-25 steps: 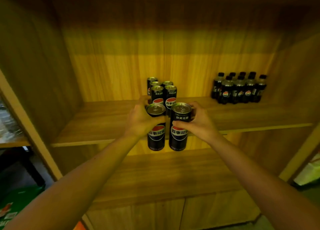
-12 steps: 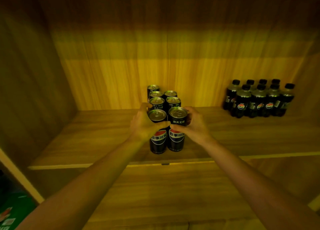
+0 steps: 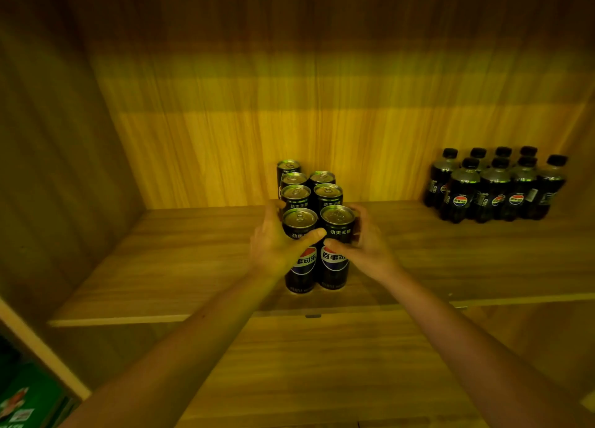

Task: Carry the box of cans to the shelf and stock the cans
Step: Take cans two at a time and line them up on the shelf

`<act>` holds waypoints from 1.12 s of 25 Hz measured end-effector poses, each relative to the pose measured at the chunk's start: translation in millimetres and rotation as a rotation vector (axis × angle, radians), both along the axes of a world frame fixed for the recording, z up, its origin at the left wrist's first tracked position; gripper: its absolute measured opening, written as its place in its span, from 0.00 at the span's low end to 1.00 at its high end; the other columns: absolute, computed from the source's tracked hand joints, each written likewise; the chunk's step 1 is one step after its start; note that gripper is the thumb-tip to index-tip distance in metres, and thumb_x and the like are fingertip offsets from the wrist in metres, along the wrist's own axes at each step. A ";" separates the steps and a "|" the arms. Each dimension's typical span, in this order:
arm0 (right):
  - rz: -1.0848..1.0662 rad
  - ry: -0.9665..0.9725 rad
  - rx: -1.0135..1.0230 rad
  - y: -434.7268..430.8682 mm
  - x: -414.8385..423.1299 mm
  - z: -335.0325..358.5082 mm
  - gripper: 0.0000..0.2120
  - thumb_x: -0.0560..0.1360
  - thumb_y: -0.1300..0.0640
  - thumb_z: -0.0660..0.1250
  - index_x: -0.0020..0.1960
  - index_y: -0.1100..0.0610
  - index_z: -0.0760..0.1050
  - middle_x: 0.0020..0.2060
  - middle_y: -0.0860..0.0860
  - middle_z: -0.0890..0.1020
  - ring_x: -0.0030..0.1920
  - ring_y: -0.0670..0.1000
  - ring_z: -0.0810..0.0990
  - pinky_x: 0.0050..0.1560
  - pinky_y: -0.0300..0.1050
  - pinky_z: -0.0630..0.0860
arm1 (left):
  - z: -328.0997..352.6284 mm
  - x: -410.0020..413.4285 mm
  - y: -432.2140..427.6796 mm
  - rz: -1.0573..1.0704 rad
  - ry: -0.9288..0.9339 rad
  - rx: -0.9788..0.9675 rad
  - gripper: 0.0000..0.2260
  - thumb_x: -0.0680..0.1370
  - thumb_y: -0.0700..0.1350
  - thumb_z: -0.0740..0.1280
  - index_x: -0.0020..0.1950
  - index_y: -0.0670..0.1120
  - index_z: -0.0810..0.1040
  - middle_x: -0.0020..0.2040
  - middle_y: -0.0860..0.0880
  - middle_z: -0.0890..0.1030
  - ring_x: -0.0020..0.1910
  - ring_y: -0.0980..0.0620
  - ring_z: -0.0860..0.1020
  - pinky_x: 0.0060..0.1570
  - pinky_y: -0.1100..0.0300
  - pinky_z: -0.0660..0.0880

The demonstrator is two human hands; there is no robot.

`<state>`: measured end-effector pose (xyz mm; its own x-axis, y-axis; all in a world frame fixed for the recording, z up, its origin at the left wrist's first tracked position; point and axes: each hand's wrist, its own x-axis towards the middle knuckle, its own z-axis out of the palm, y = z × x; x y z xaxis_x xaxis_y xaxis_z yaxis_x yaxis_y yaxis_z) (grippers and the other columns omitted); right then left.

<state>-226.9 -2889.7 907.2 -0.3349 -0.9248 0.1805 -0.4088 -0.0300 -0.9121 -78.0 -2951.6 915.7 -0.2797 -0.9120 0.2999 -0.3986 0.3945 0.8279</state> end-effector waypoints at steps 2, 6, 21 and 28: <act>-0.020 -0.004 0.062 6.6 -0.2 -15.6 0.47 0.61 0.44 0.75 0.72 0.55 0.55 0.69 0.53 0.69 0.68 0.55 0.68 0.66 0.55 0.69 | -17.4 7.6 4.1 -0.038 -0.024 0.060 0.41 0.62 0.63 0.73 0.68 0.48 0.62 0.67 0.47 0.71 0.65 0.47 0.71 0.61 0.47 0.73; -0.085 0.495 0.389 19.7 7.0 -61.6 0.45 0.62 0.25 0.56 0.69 0.54 0.63 0.67 0.54 0.71 0.67 0.56 0.69 0.65 0.51 0.67 | -73.6 23.1 18.3 -0.032 -0.536 0.087 0.35 0.69 0.65 0.65 0.70 0.49 0.63 0.71 0.46 0.65 0.71 0.46 0.63 0.69 0.49 0.62; -0.236 0.661 0.226 -17.0 -5.6 -91.3 0.27 0.69 0.39 0.64 0.61 0.55 0.72 0.61 0.53 0.77 0.64 0.56 0.71 0.62 0.51 0.70 | -97.3 4.9 -13.7 0.114 -0.659 -0.065 0.27 0.74 0.60 0.60 0.68 0.48 0.66 0.70 0.46 0.67 0.71 0.47 0.62 0.70 0.49 0.57; -0.209 0.699 0.237 -15.8 -7.9 -89.6 0.29 0.69 0.37 0.63 0.62 0.56 0.70 0.61 0.54 0.77 0.63 0.56 0.72 0.61 0.50 0.70 | -99.3 5.3 -14.3 0.110 -0.690 -0.112 0.29 0.74 0.62 0.58 0.69 0.46 0.65 0.70 0.46 0.68 0.71 0.46 0.62 0.70 0.49 0.57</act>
